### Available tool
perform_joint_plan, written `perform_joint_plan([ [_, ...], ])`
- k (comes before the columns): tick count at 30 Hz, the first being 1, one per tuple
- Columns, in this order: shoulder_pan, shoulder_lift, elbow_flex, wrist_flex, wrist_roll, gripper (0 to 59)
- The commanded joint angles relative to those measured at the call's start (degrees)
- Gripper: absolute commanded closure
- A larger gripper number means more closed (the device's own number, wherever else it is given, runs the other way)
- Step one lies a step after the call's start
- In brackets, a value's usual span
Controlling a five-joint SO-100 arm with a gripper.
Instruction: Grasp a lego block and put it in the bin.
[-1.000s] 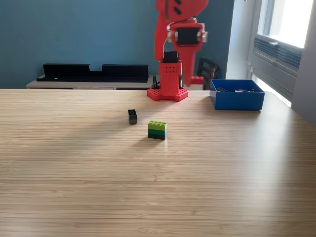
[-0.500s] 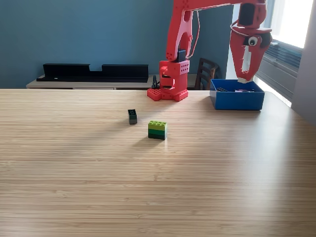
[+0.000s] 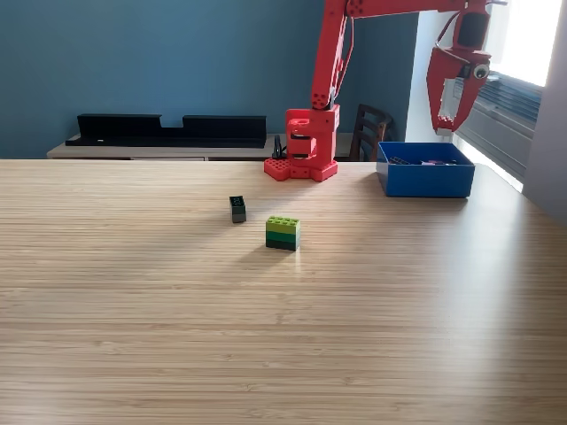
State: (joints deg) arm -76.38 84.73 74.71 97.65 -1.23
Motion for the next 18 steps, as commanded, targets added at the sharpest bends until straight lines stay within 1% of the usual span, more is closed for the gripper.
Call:
perform_joint_plan([
  [1,-1.5,1.3,1.5,0.7,-2.7,35.8],
  [4,-1.5,1.3,1.9,0.7,-3.0,33.8],
  [6,-1.4,1.5,1.9,0.7,-3.0,34.8],
  [7,-1.2,1.8,1.6,0.7,-2.7,37.6],
  [8,-0.8,1.9,1.2,0.7,-2.3,42.0],
  [10,0.9,2.0,0.4,0.7,-1.4,52.9],
  [11,2.3,2.0,0.0,0.7,-0.8,57.3],
  [12,4.0,2.0,-0.4,0.7,-0.3,58.5],
  [18,21.7,2.1,-3.6,0.6,3.3,58.5],
])
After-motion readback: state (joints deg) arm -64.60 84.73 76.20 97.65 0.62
